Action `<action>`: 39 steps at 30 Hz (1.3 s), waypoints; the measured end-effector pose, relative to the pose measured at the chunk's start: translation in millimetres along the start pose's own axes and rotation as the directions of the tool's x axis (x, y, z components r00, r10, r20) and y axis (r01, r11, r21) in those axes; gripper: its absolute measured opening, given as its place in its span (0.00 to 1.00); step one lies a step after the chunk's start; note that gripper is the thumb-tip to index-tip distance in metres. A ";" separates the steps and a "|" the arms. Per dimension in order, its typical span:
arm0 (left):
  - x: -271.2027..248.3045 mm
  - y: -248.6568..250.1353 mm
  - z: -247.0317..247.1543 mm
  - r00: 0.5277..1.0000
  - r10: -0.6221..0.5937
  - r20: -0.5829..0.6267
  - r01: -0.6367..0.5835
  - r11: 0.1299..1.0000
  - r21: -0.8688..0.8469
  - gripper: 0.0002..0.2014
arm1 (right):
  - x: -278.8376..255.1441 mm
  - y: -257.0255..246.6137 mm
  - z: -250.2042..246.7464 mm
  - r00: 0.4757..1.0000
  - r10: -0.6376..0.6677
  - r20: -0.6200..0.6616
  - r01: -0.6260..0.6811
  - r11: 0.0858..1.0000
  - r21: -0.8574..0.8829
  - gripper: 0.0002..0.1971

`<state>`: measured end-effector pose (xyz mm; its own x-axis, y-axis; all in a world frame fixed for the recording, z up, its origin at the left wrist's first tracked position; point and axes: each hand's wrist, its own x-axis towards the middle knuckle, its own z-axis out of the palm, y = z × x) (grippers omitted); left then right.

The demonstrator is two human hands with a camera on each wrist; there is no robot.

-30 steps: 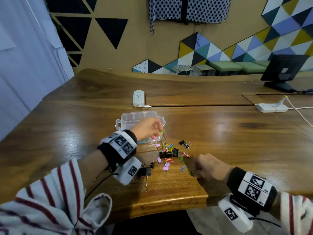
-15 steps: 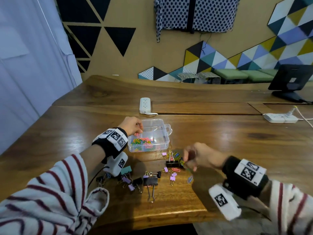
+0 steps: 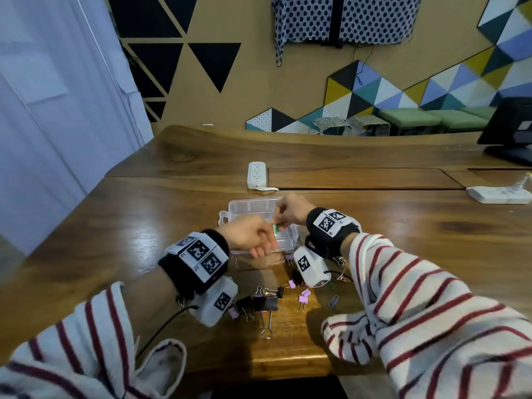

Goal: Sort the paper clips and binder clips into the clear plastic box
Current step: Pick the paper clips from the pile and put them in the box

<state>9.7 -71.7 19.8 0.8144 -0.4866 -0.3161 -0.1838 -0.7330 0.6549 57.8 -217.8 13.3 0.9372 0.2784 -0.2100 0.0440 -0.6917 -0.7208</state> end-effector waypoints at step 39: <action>35.4 42.3 61.5 0.999 0.033 0.025 -0.042 0.841 0.540 0.25 | -77.1 79.2 -16.8 0.997 -0.044 0.056 0.063 0.910 -0.409 0.09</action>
<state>-3.2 -149.2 -5.9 0.7936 -0.5227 -0.3115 -0.4857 -0.8525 0.1931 -5.2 -305.3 -16.4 0.9135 0.3453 -0.2153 0.2406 -0.8849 -0.3988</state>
